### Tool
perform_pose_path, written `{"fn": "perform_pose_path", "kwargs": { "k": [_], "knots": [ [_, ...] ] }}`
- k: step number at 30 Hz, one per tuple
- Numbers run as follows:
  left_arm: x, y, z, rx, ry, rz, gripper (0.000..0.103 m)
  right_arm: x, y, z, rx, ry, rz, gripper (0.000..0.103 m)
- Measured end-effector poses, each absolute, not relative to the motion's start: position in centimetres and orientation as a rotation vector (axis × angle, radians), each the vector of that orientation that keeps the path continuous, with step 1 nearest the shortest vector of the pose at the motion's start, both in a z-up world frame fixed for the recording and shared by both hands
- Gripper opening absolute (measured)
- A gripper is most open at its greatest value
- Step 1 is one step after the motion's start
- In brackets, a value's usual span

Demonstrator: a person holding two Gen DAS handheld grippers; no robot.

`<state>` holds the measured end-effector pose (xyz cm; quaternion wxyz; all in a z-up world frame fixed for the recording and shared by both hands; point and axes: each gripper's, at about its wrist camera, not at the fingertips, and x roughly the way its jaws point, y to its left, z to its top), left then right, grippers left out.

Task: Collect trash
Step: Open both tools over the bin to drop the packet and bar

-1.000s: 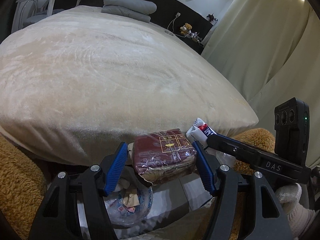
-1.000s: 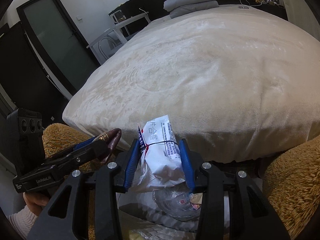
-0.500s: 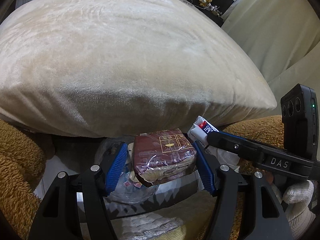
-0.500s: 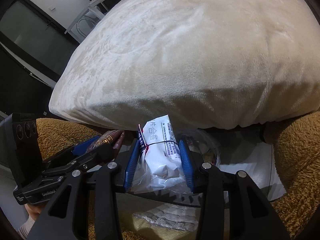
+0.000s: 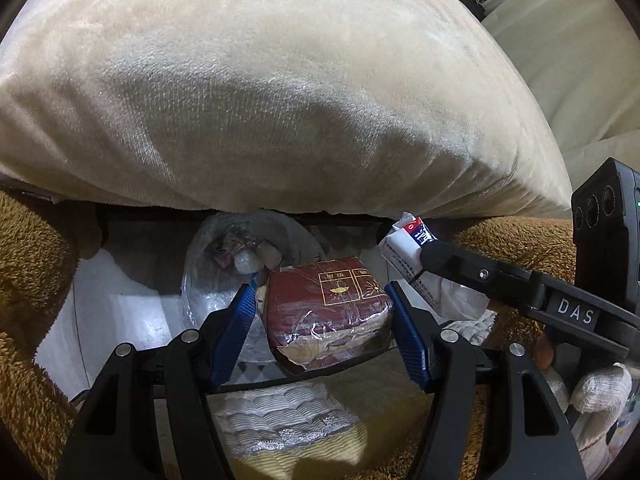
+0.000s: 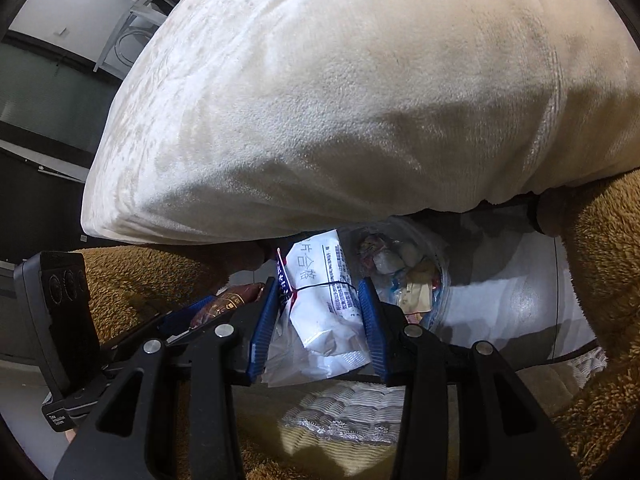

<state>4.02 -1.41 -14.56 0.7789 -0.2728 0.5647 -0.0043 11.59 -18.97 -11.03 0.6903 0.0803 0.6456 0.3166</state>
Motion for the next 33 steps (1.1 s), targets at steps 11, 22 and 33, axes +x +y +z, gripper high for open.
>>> {"fn": "perform_pose_path", "kwargs": {
  "k": [11, 22, 33],
  "knots": [
    [4.7, -1.9, -15.5, -0.561, 1.279, 0.009, 0.065, 11.8, -18.4, -12.6, 0.184, 1.515, 0.683, 0.042],
    [4.8, -1.4, -15.7, -0.539, 1.295, 0.070, 0.085, 12.1, -18.7, -13.1, 0.190, 1.518, 0.628, 0.060],
    [4.9, -1.2, -15.8, -0.537, 1.288, 0.072, 0.085, 12.3, -19.5, -12.6, 0.180, 1.490, 0.623, 0.060]
  ]
}}
